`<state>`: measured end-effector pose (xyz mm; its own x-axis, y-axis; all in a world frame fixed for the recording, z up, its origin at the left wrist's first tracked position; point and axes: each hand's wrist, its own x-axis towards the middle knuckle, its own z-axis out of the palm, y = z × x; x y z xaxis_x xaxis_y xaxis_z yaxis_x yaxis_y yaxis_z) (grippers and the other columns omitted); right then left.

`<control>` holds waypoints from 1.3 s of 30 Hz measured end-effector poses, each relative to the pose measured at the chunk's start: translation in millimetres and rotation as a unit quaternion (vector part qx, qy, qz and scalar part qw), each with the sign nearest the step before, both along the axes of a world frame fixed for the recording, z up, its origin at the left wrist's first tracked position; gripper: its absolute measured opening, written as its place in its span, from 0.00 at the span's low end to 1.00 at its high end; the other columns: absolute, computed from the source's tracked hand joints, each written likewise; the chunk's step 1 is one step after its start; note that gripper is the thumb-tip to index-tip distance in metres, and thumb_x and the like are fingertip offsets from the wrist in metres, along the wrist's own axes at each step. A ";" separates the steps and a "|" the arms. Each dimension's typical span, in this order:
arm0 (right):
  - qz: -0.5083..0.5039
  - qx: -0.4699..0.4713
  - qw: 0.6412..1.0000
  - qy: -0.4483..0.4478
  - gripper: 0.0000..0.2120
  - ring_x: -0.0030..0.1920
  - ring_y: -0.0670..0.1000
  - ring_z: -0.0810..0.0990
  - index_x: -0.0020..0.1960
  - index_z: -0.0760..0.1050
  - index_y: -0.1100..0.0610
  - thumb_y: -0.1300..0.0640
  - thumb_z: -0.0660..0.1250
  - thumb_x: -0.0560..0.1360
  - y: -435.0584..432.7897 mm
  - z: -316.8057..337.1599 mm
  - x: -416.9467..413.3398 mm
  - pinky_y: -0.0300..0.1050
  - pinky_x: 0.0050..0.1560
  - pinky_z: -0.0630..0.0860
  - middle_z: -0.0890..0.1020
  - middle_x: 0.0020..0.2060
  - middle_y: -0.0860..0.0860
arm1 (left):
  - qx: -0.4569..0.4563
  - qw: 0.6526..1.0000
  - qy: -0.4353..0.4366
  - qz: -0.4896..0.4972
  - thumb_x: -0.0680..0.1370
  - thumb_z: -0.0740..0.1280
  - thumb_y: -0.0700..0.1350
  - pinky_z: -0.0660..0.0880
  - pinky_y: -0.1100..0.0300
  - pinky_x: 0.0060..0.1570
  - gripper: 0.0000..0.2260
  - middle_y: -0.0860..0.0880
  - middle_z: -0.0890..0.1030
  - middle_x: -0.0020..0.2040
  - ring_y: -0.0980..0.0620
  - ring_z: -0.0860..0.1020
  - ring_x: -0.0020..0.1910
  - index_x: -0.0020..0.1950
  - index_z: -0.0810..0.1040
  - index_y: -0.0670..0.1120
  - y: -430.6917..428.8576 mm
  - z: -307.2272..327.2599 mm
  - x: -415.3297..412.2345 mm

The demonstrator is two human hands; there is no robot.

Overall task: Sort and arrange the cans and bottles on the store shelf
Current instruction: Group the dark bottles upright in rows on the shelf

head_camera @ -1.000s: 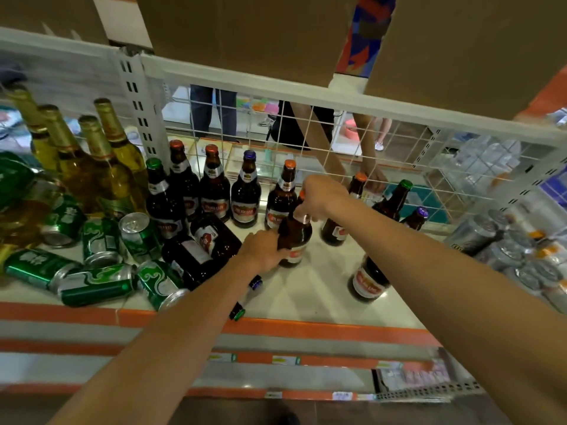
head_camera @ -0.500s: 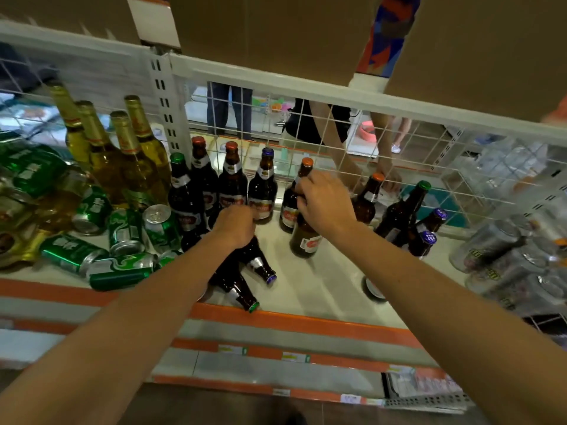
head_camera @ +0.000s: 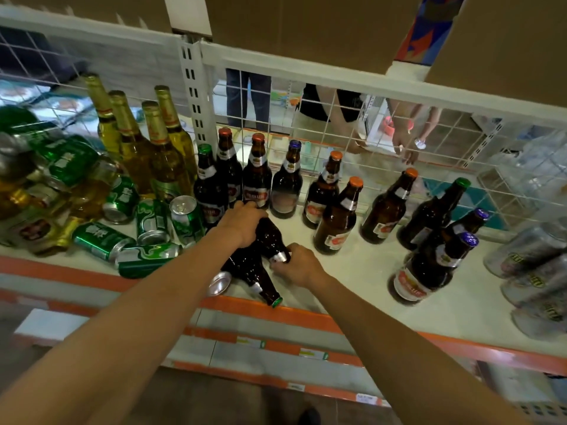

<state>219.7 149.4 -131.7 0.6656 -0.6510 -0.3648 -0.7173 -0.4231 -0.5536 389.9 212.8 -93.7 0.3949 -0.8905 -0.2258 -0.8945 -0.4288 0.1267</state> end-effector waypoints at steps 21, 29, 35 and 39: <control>0.145 -0.314 0.936 0.063 0.14 0.52 0.58 0.79 0.57 0.75 0.59 0.59 0.71 0.74 -60.1 168.8 30.8 0.47 0.43 0.69 0.79 0.52 0.57 | -0.215 0.923 0.276 0.163 0.65 0.76 0.60 0.78 0.50 0.52 0.32 0.51 0.82 0.55 0.47 0.80 0.53 0.64 0.71 0.51 -40.4 -8.1 -63.5; 0.181 -0.433 0.874 0.128 0.17 0.58 0.59 0.76 0.64 0.75 0.53 0.55 0.67 0.76 -73.0 156.3 36.7 0.54 0.63 0.65 0.80 0.54 0.55 | -0.199 0.906 0.344 0.146 0.65 0.78 0.57 0.75 0.54 0.53 0.30 0.52 0.82 0.56 0.50 0.79 0.55 0.64 0.74 0.53 -49.2 -16.2 -56.6; 0.172 -0.384 0.900 0.113 0.21 0.61 0.61 0.73 0.69 0.69 0.56 0.52 0.67 0.78 -70.6 158.6 30.0 0.53 0.58 0.67 0.77 0.59 0.58 | -0.200 0.911 0.345 0.108 0.69 0.79 0.48 0.73 0.53 0.61 0.32 0.49 0.78 0.63 0.47 0.76 0.63 0.70 0.70 0.49 -48.4 -1.8 -51.0; 0.117 -0.398 0.909 0.045 0.21 0.62 0.59 0.75 0.68 0.72 0.56 0.45 0.65 0.79 -81.8 185.3 6.4 0.54 0.60 0.70 0.78 0.61 0.57 | -0.265 0.891 0.359 0.080 0.70 0.78 0.49 0.70 0.52 0.68 0.40 0.49 0.73 0.70 0.49 0.71 0.69 0.77 0.61 0.49 -50.9 32.9 -53.6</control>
<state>226.0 67.6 53.6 0.8105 -0.5773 0.0996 -0.5835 -0.8105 0.0506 336.3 161.8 -60.8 0.4499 -0.8924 -0.0358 -0.4331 -0.2530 0.8651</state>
